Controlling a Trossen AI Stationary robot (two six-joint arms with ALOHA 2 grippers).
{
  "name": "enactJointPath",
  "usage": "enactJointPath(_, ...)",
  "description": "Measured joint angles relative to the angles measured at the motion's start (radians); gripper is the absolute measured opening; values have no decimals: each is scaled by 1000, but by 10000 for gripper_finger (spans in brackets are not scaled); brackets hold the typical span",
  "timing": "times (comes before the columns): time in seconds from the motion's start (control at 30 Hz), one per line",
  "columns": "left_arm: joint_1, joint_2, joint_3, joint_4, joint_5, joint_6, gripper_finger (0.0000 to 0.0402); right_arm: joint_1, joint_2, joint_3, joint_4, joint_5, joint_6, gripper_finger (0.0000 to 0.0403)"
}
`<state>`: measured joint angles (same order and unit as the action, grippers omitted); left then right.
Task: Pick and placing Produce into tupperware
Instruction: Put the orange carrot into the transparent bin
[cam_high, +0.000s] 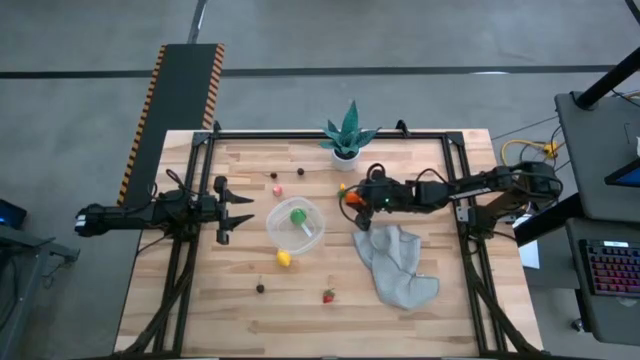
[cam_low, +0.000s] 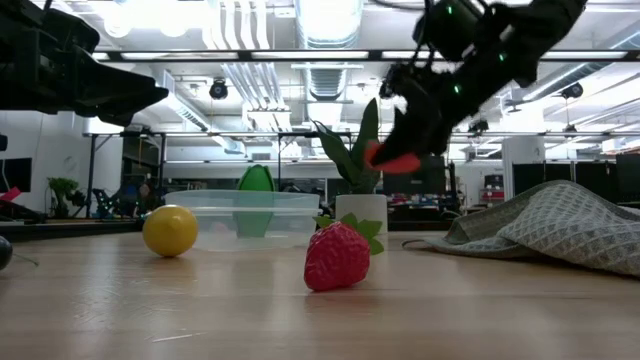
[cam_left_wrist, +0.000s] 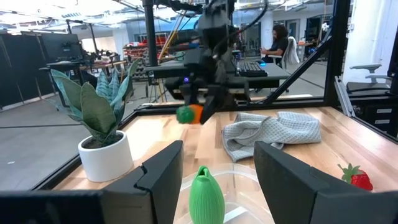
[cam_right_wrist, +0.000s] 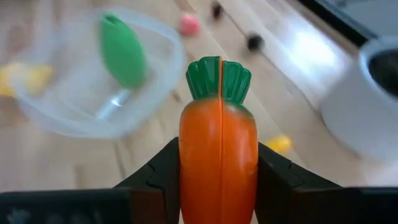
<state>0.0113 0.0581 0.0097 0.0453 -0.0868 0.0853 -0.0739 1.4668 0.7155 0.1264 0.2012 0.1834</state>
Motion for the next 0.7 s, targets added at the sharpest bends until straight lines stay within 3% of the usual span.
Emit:
enactJointPath(0.37, 0, 0, 0, 1, 0, 0, 183, 50, 54, 169, -53, -2, -128, 129)
enactJointPath(0.7, 0, -2, 0, -1, 0, 0, 183, 69, 225, 344, -48, -119, -208, 129)
